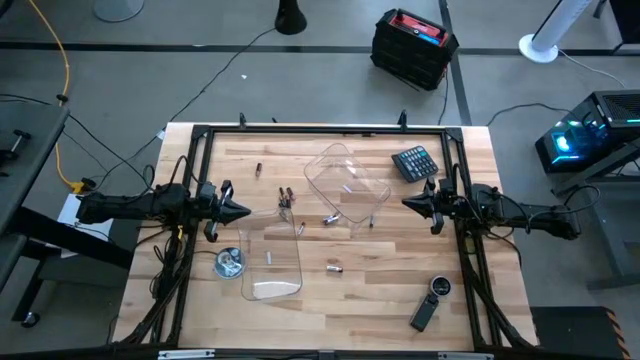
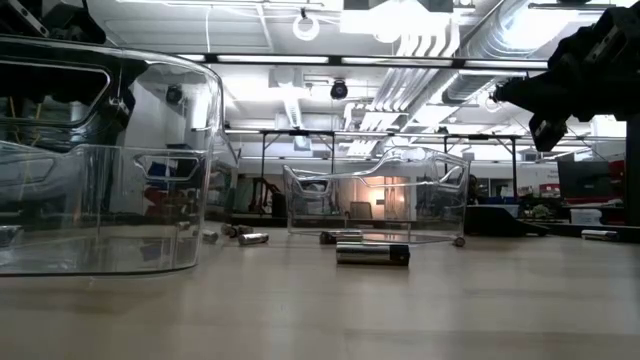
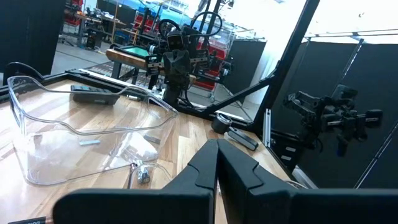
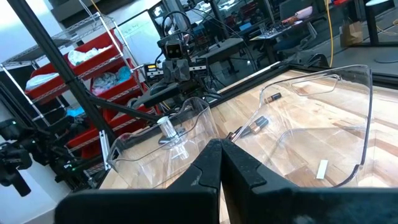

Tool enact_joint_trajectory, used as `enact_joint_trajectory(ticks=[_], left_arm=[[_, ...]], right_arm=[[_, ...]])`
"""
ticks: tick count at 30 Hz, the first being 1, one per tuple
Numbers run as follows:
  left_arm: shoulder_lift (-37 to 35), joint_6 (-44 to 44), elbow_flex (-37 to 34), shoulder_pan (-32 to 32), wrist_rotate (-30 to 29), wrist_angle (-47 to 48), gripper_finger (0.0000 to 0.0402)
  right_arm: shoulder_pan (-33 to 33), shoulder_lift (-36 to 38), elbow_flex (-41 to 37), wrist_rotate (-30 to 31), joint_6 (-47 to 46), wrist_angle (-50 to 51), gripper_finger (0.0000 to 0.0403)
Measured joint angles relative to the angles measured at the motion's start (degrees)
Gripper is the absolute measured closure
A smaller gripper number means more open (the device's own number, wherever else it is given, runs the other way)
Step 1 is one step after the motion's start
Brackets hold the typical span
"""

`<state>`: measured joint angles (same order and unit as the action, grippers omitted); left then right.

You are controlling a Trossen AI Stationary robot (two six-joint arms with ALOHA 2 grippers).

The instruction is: Sort batteries

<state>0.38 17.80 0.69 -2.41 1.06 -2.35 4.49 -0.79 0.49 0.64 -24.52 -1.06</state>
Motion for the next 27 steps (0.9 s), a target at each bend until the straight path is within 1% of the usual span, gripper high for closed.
enact_joint_trajectory(ticks=[15, 16, 18, 19, 20, 23, 24, 25, 26, 27], left_arm=[[-0.01, 0.0, 0.0, 0.0, 0.01, -0.02, 0.0401], [0.01, 0.0, 0.01, 0.0, 0.02, 0.0, 0.0401], [0.01, 0.02, 0.02, 0.02, 0.02, -0.02, 0.0401], [-0.01, 0.02, 0.02, 0.01, 0.0, -0.02, 0.0401], [-0.02, 0.0, -0.01, 0.01, 0.02, 0.0, 0.0401], [-0.01, 0.0, 0.0, -0.01, 0.02, -0.01, 0.0401], [-0.01, 0.0, 0.01, 0.0, 0.01, 0.0, 0.0401], [-0.01, 0.01, 0.0, 0.0, 0.02, -0.01, 0.0401], [-0.01, 0.0, 0.02, -0.01, 0.0, -0.02, 0.0401], [0.01, 0.0, 0.0, 0.0, 0.0, 0.0, 0.0401]], right_arm=[[0.0, -0.01, 0.0, 0.0, 0.12, 0.0, 0.0402], [0.02, 0.0, 0.01, 0.23, 1.32, -0.01, 0.0402], [0.06, -0.03, 0.01, 2.96, 3.06, -1.36, 0.0402], [0.07, -0.03, 0.0, 5.19, 0.4, -3.76, 0.0402], [0.07, -0.03, 0.01, 8.07, -4.94, -7.51, 0.0402], [0.07, 0.03, 0.0, 21.62, -20.55, -20.53, 0.0402], [0.09, 0.01, 0.0, 25.34, -22.45, -24.22, 0.0402], [0.13, -0.01, 0.0, 26.99, -21.44, -28.25, 0.0402], [0.11, -0.13, 0.0, 26.55, -18.64, -32.79, 0.0402], [0.1, -0.65, 0.0, 24.61, -16.0, -37.66, 0.0402]])
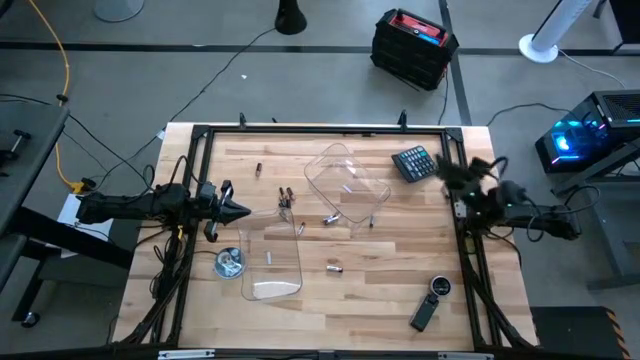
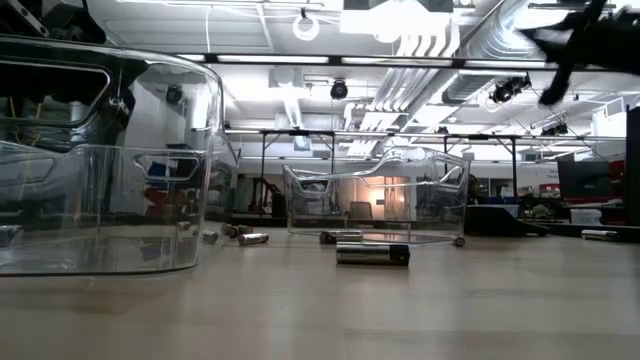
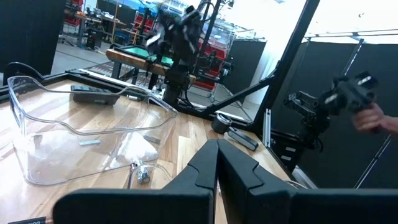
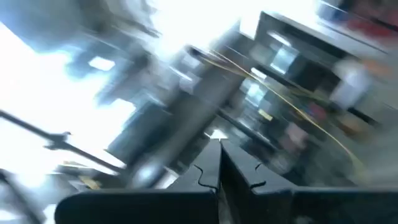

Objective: Sort batteries
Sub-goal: Put the silver battery into the top transparent bin

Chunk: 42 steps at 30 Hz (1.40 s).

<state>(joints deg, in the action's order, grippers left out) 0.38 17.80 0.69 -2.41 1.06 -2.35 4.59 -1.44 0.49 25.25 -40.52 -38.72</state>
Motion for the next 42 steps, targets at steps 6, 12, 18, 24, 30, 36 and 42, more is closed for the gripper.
enact_joint_trajectory(ticks=[6, 12, 18, 24, 30, 36, 42], left_arm=[[-0.01, 0.0, 0.0, 0.01, 0.02, 0.0, 0.0401], [0.0, 0.0, 0.0, 0.02, 0.0, -0.04, 0.0401], [0.0, 3.52, 0.0, 0.0, -0.28, -3.28, 0.0401], [-0.01, 16.93, 0.0, 0.02, -3.97, -11.63, 0.0401], [-0.02, 25.68, 0.0, 0.04, -8.47, -18.97, 0.0401], [1.0, 26.17, 0.0, 0.04, -13.99, -18.97, 0.0401], [4.22, 27.11, 0.79, 0.04, -11.96, -18.78, 0.0401]], right_arm=[[-1.5, -10.74, 7.49, -16.1, 1.22, -8.88, 0.0402], [-5.85, -29.83, 25.04, -24.31, -3.28, 19.87, 0.0402], [-9.61, -47.7, 37.85, -27.97, -15.28, 44.21, 0.0402], [-13.54, -62.38, 43.57, -36.97, -30.35, 44.12, 0.0402], [-21.59, -73.77, 48.97, -41.93, -36.3, 43.95, 0.0402], [-24.39, -87.0, 53.77, -39.41, -33.43, 43.88, 0.0398], [-22.12, -99.06, 66.33, -45.53, -10.15, 50.9, 0.0348]])
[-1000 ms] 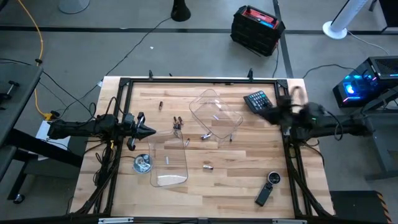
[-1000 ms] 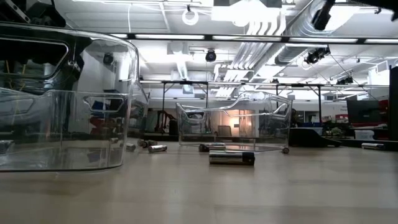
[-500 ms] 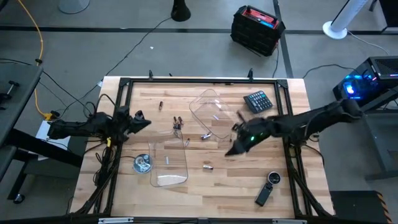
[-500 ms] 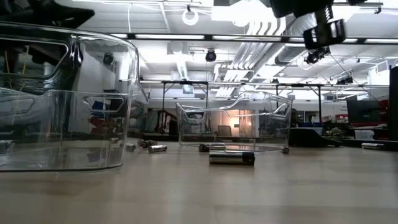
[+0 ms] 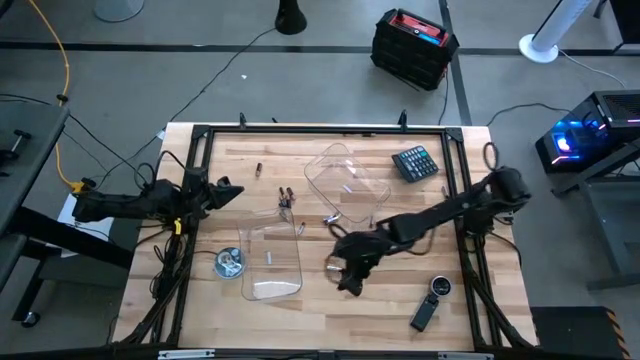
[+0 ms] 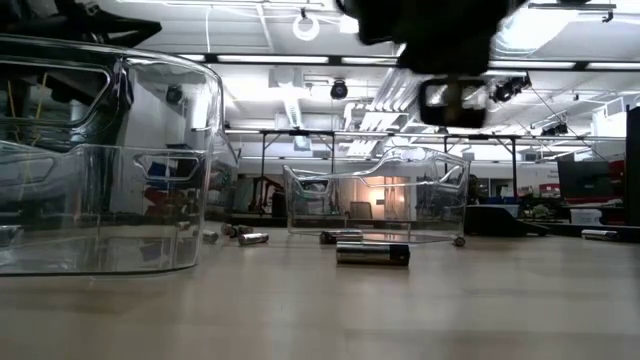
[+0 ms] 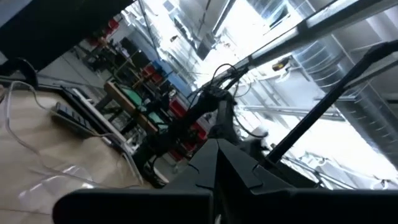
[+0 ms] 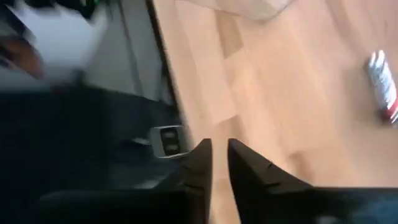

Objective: Sort batteries
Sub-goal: Put the silver battery into the top transparent bin

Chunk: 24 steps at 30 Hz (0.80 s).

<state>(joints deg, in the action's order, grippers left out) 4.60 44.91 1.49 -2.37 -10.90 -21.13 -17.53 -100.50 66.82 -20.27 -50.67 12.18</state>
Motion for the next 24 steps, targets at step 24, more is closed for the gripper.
enact_joint_trajectory(ticks=[24], left_arm=[[2.75, -4.97, 1.87, 0.0, -0.37, 4.91, 0.0401]], right_arm=[[0.25, -21.33, 17.92, 20.68, 21.48, 24.4, 0.0253]])
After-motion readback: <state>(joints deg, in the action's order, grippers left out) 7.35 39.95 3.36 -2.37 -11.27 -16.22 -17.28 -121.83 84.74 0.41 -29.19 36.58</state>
